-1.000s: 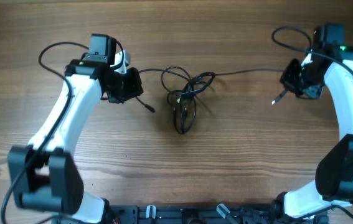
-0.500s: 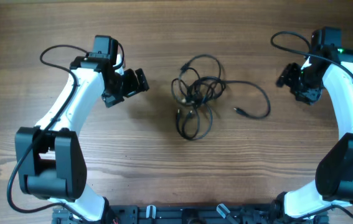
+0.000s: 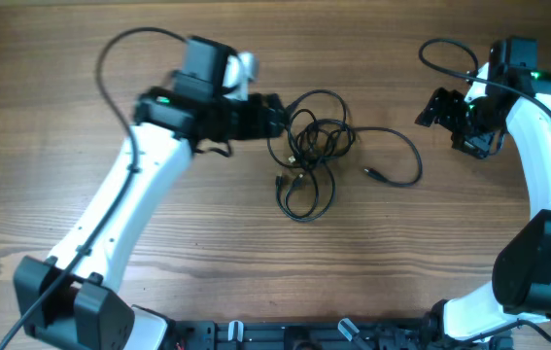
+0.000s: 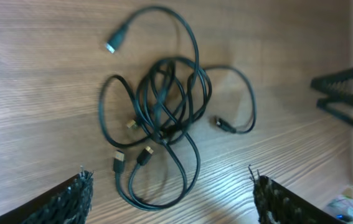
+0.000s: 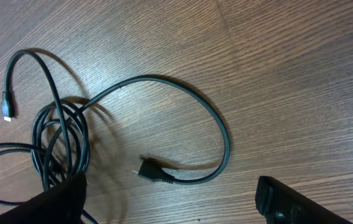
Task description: Untangle cables
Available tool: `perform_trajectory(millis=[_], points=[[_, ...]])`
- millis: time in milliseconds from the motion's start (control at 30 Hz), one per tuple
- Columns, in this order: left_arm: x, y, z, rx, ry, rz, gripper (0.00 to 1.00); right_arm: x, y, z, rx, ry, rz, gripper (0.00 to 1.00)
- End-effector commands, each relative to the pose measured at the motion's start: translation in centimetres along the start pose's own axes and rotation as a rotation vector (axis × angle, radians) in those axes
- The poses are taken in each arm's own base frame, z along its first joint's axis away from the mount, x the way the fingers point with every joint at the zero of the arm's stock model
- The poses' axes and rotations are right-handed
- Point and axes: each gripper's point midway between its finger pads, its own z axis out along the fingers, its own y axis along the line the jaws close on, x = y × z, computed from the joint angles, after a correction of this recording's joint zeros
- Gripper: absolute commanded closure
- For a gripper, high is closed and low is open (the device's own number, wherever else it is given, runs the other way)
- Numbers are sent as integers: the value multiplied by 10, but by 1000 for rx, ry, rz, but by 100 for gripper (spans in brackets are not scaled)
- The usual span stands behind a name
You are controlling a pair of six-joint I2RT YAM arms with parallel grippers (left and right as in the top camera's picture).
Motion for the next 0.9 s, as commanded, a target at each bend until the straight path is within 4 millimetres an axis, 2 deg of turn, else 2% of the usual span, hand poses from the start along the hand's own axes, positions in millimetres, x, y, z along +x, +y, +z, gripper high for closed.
perform_trajectory(millis=[0, 100, 133, 267, 300, 333, 367, 433, 500, 533, 600, 667, 767, 867], points=[[11, 4, 28, -161, -5, -74, 19, -6, 9, -9, -35, -25, -29, 10], [21, 10, 58, -250, 7, -134, 20, -6, 9, -9, -34, -25, -31, 10], [20, 9, 74, -253, 5, -122, 20, -6, 9, -9, -35, -26, -31, 10], [13, 0, 113, -217, -22, -88, 25, -7, 10, -9, -37, -33, -33, 10], [12, -1, 120, -212, -27, -83, 32, -7, 10, -9, -37, -33, -33, 10], [11, 0, 127, -208, -30, -82, 46, -7, 10, -9, -37, -32, -33, 10], [10, 1, 130, -209, -32, -82, 54, -7, 10, -9, -37, -32, -33, 10], [8, 6, 131, -229, -42, -84, 67, -7, 10, -8, -37, -30, -33, 10], [6, 7, 130, -232, -49, -86, 89, -6, 13, -8, -55, -24, -35, 10], [5, 6, 128, -225, -50, -86, 96, -4, 17, -8, -73, -17, -47, 10], [-3, -10, 115, -169, -58, -65, 96, 2, 31, -8, -131, 2, -118, 10], [-20, -37, 89, -92, -101, -12, 96, 8, 44, -8, -175, 17, -174, 12], [-51, -89, 22, 50, -208, 25, 96, 27, 80, -12, -330, 62, -319, 13], [-60, -125, -29, 169, -277, 63, 96, 43, 107, -15, -433, 96, -393, 14]])
